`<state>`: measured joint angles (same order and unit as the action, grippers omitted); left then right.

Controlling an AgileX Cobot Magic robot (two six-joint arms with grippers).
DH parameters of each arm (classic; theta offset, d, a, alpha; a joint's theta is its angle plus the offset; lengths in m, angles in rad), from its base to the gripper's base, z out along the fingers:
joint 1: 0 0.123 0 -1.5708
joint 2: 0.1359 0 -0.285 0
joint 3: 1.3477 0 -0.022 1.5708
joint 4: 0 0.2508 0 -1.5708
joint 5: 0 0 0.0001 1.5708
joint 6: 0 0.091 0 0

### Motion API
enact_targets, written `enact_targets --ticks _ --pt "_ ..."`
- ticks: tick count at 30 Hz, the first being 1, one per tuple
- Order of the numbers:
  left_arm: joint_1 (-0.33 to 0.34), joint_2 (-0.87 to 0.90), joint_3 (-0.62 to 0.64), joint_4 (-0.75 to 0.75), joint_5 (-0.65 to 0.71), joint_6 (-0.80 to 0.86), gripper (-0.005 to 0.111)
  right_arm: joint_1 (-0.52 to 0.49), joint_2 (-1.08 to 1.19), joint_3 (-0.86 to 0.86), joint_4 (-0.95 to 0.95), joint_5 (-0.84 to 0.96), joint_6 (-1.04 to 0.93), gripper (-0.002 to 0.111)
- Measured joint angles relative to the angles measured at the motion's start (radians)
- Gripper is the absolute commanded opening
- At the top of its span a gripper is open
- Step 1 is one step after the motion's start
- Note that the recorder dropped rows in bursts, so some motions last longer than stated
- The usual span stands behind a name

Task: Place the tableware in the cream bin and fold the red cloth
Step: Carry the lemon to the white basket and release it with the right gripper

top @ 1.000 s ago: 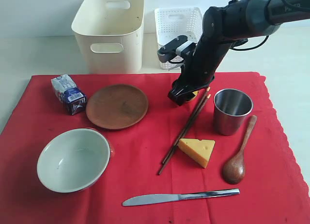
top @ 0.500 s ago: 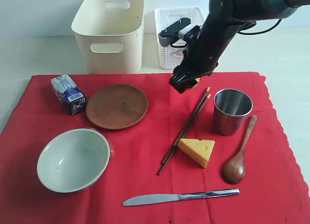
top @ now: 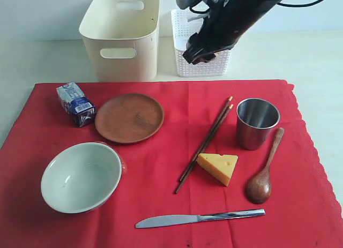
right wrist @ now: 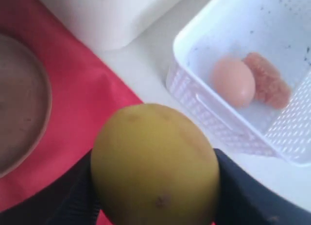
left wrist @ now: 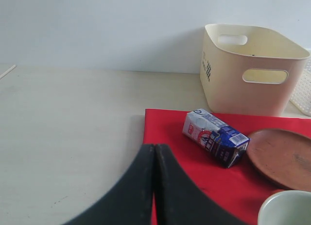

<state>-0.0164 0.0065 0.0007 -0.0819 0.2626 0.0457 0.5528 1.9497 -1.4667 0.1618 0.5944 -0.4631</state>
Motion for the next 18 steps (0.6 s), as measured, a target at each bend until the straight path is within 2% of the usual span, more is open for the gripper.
enact_targets --ticks 12,18 --pt "0.000 0.000 0.000 0.000 0.000 0.000 0.002 0.000 0.002 0.000 0.000 -0.362 0.002 0.000" --pt "0.000 0.000 0.000 0.000 0.000 0.000 0.002 -0.007 0.105 0.000 0.000 -0.534 0.014 0.000"
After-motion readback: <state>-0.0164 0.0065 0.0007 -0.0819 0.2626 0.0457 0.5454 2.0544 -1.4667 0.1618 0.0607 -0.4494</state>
